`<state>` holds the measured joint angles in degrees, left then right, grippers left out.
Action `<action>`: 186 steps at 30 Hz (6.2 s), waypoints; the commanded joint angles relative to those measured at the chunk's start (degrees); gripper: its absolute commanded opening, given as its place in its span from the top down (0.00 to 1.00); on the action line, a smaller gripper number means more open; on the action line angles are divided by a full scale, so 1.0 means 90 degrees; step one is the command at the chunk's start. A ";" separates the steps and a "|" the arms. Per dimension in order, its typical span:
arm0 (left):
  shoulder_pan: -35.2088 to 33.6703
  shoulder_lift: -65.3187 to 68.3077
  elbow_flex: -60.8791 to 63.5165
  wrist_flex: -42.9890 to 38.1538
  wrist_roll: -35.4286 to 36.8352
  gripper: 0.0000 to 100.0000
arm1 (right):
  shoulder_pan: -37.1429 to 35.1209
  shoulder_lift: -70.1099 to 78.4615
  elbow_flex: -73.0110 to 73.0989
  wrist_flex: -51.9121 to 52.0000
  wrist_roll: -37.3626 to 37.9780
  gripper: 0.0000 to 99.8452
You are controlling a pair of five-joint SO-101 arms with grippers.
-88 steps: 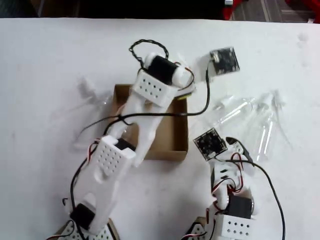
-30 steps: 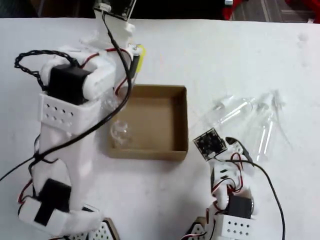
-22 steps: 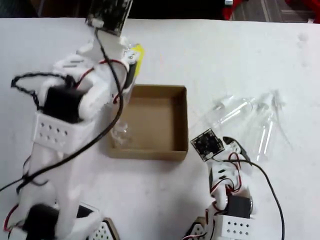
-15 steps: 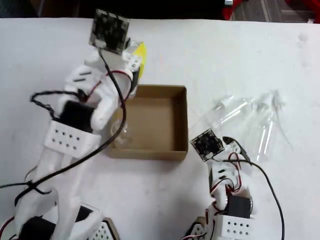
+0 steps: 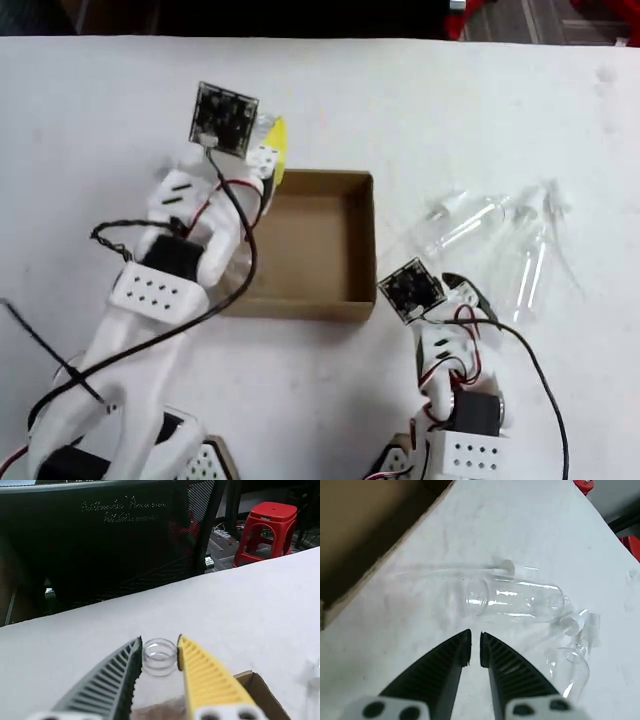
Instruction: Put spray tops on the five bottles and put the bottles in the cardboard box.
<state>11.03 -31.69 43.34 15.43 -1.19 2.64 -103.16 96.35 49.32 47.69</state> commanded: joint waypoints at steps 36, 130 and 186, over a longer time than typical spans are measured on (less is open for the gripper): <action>-0.0308 0.0894 0.2374 -0.3946 0.1377 0.98 | -0.0063 -0.0034 0.0059 0.0083 0.0059 0.98; -0.2232 0.5700 -0.6955 0.7267 -0.1641 0.82 | -0.0073 -0.0034 0.0059 0.0083 0.0059 0.98; -0.1275 0.5934 -1.1429 0.9670 0.0645 0.98 | -0.0063 -0.0034 0.0059 0.0083 0.0059 0.98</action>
<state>-4.09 39.52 -69.10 101.58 -2.95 2.29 -103.16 96.35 49.85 47.69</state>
